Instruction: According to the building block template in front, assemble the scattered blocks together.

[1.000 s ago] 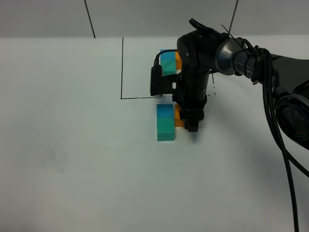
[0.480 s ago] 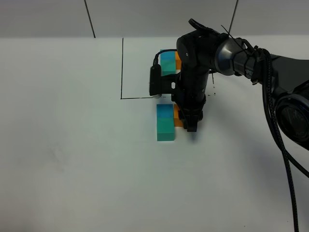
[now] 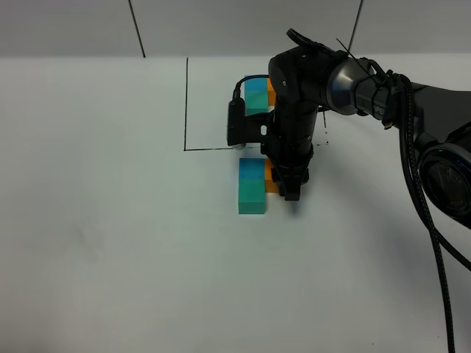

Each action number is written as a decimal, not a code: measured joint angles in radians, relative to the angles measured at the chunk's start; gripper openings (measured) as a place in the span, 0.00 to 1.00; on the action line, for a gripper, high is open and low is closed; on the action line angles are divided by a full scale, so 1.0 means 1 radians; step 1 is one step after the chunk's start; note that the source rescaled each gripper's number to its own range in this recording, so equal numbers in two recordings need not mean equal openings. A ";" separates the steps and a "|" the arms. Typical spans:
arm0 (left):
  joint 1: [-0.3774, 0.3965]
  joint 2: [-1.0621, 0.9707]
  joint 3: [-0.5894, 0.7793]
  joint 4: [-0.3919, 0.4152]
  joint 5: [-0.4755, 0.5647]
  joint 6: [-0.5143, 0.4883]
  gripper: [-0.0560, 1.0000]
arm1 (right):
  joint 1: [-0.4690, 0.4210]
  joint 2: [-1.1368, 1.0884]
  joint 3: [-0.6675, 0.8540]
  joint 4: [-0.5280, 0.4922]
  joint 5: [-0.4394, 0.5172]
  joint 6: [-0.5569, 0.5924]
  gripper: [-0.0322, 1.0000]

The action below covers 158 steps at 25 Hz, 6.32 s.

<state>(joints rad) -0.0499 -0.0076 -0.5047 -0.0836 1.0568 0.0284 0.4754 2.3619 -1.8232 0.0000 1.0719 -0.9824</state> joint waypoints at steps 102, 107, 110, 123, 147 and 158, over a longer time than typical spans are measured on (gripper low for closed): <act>0.000 0.000 0.000 0.000 0.000 0.000 0.52 | -0.462 -2.278 1.325 0.166 -0.023 0.903 0.73; 0.000 0.000 0.000 0.000 0.000 0.000 0.52 | -0.455 -2.366 1.325 0.134 -0.023 0.951 0.73; 0.000 0.000 0.000 0.000 0.000 0.000 0.52 | -0.447 -2.366 1.325 0.109 -0.023 0.994 0.73; 0.000 0.000 0.000 0.000 0.000 0.000 0.52 | -0.446 -2.366 1.325 0.092 -0.023 1.042 0.73; 0.000 0.000 0.000 0.000 0.000 0.000 0.52 | -0.446 -2.366 1.325 0.092 -0.023 1.045 0.73; 0.000 0.000 0.000 0.000 0.000 0.000 0.52 | -0.446 -2.366 1.325 0.078 -0.023 1.069 0.73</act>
<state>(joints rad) -0.0499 -0.0076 -0.5047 -0.0836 1.0568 0.0284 0.0294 -0.0042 -0.4978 0.0783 1.0492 0.0868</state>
